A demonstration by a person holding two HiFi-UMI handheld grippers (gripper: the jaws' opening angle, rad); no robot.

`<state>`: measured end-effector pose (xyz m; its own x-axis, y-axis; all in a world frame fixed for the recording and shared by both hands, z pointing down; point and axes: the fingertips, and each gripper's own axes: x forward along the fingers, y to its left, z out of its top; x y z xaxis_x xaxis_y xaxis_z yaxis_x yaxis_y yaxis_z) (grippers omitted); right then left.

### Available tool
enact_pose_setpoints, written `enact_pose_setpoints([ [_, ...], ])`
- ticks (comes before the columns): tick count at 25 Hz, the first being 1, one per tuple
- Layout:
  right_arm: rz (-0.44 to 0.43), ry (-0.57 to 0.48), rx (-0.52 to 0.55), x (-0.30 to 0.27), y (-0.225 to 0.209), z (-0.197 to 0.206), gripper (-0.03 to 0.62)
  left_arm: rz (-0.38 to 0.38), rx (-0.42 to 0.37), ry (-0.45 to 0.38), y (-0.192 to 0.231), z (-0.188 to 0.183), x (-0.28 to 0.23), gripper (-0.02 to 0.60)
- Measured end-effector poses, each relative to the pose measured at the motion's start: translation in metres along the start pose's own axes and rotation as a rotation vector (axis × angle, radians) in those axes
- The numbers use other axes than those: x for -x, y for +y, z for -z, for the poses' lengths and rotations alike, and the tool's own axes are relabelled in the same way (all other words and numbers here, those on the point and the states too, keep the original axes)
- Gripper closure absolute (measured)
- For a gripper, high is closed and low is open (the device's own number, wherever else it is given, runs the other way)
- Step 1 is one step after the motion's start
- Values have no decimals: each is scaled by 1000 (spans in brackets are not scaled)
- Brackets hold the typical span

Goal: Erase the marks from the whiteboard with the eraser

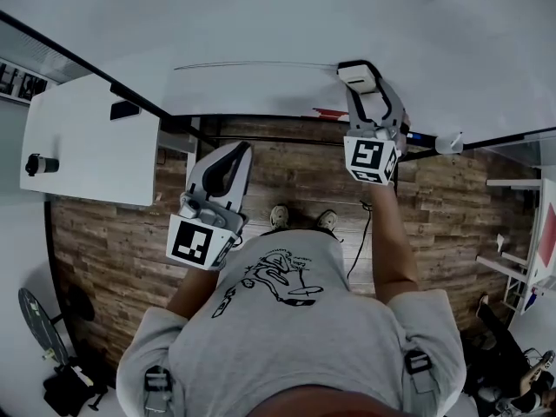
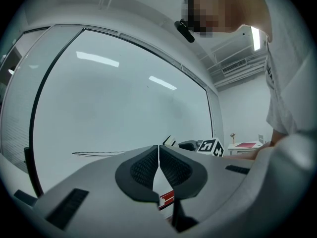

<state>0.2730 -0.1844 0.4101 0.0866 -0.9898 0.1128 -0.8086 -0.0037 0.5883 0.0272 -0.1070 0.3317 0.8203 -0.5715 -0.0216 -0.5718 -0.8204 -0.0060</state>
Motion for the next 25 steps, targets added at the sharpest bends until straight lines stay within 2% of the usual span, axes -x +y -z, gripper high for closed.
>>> enact_pose_setpoints([
  [4, -37, -14, 41, -10, 34, -2, 358, -18, 6, 22, 3, 1, 7, 555],
  [9, -44, -19, 111, -21, 65, 1, 356, -46, -1, -7, 12, -5, 17, 555],
  [13, -41, -8, 122, -20, 68, 1, 356, -54, -2, -9, 14, -5, 23, 555],
  [18, -83, 22, 200, -13, 68, 1, 356, -42, -3, -36, 8, -14, 18, 555],
  [25, -85, -25, 185, 15, 46, -42, 356, -7, 2, -70, 7, -23, 10, 555],
])
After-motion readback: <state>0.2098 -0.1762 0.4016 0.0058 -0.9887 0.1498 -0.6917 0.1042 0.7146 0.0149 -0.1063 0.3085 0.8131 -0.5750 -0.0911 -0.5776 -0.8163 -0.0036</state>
